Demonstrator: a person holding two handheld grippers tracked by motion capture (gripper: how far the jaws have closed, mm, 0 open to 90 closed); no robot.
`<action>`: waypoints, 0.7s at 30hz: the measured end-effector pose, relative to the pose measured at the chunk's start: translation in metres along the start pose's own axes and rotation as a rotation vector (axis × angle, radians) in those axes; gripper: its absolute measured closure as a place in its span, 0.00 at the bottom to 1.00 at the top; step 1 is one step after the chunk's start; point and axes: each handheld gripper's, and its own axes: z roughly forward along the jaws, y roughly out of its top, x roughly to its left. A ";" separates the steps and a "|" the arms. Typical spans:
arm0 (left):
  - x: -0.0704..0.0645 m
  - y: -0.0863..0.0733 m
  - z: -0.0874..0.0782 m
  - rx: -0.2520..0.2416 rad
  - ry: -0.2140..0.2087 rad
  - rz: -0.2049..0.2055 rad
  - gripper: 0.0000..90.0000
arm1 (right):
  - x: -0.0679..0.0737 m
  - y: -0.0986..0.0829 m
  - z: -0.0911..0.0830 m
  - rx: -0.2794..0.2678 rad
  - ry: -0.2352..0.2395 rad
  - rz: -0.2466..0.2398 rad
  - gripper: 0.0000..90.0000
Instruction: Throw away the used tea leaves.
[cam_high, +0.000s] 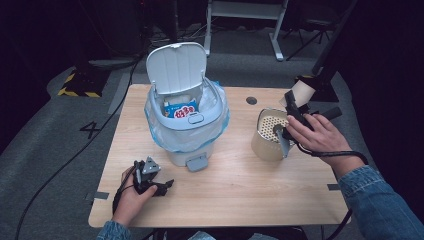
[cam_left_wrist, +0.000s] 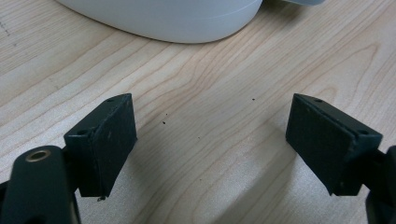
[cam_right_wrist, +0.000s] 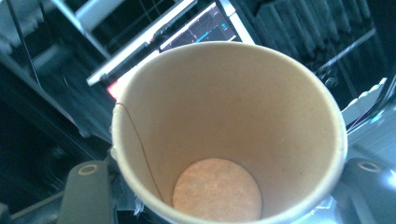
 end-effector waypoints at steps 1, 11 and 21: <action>0.000 0.000 0.000 0.000 0.000 0.000 0.18 | -0.002 -0.005 0.000 -0.017 0.007 0.074 0.37; 0.000 0.000 0.000 0.000 0.000 0.000 0.18 | -0.008 -0.035 0.002 -0.141 0.117 0.488 0.36; 0.000 0.000 0.000 0.000 0.000 0.000 0.18 | 0.008 -0.063 0.016 -0.284 0.321 1.102 0.35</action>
